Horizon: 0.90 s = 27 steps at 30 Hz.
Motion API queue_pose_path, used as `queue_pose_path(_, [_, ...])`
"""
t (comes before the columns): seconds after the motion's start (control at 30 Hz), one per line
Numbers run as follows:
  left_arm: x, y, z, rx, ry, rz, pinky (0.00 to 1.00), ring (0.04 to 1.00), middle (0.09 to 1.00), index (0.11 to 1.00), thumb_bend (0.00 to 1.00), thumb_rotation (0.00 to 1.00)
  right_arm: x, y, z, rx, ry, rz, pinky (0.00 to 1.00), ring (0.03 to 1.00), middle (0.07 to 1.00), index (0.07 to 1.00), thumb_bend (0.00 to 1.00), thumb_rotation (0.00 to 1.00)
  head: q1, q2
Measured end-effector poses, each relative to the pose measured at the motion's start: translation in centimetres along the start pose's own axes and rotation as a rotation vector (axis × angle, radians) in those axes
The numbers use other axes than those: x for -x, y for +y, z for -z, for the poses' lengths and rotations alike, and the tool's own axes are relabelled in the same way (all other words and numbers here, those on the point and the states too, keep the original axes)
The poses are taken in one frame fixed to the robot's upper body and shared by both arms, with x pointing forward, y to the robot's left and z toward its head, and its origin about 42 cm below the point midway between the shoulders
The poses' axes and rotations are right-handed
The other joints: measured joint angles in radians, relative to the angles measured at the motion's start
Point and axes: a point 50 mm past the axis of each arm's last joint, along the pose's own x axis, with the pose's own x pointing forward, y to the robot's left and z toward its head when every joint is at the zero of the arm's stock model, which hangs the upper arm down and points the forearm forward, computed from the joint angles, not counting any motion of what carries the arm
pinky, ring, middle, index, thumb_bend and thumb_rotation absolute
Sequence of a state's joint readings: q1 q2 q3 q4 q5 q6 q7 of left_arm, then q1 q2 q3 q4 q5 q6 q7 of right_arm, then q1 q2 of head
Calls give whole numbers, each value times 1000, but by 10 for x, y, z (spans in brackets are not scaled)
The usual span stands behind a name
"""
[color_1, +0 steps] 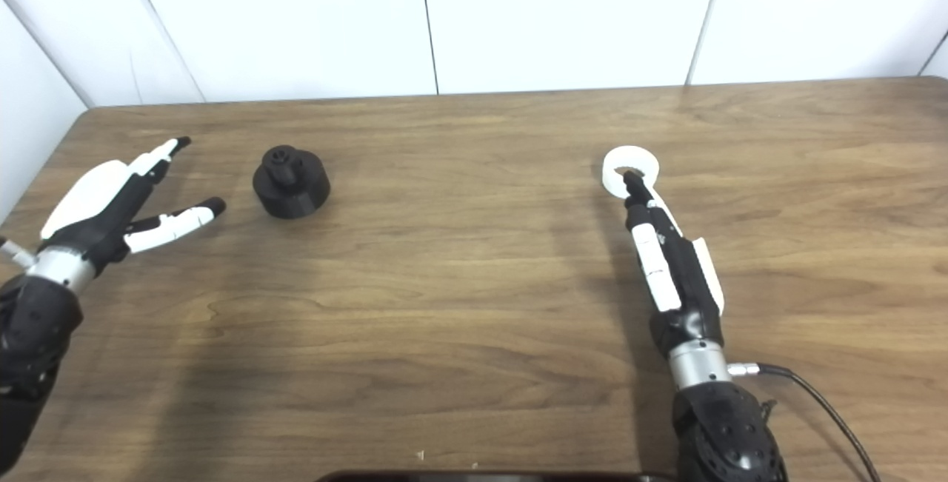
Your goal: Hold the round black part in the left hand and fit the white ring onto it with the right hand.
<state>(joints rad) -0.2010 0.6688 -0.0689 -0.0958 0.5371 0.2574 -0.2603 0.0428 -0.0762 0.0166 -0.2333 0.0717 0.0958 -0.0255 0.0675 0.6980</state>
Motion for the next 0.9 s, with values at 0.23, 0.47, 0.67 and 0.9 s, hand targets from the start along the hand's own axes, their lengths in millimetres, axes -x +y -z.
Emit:
queue_pose_path(0.23, [-20, -6, -3, -52, -19, 70, 981, 1000, 1000, 993, 741, 692, 0, 0, 0, 2, -2, 3, 968, 967, 959, 914, 535, 848, 0, -2])
queue_pose_path(0.47, [-34, -11, -9, -101, -35, 120, 990, 1000, 1000, 992, 723, 776, 0, 0, -1, 0, -13, 3, 971, 968, 961, 915, 529, 861, -8, -6])
queue_pose_path(0.67, [-41, -10, -21, -110, -58, 113, 998, 1000, 1000, 989, 688, 731, 0, 0, -1, -1, -19, 3, 962, 966, 959, 918, 540, 853, -20, -8])
queue_pose_path(0.9, [-44, -21, -29, -120, -74, 151, 999, 1000, 1000, 990, 683, 744, 1, -1, -1, -1, -22, 8, 968, 969, 959, 922, 534, 864, -25, -8])
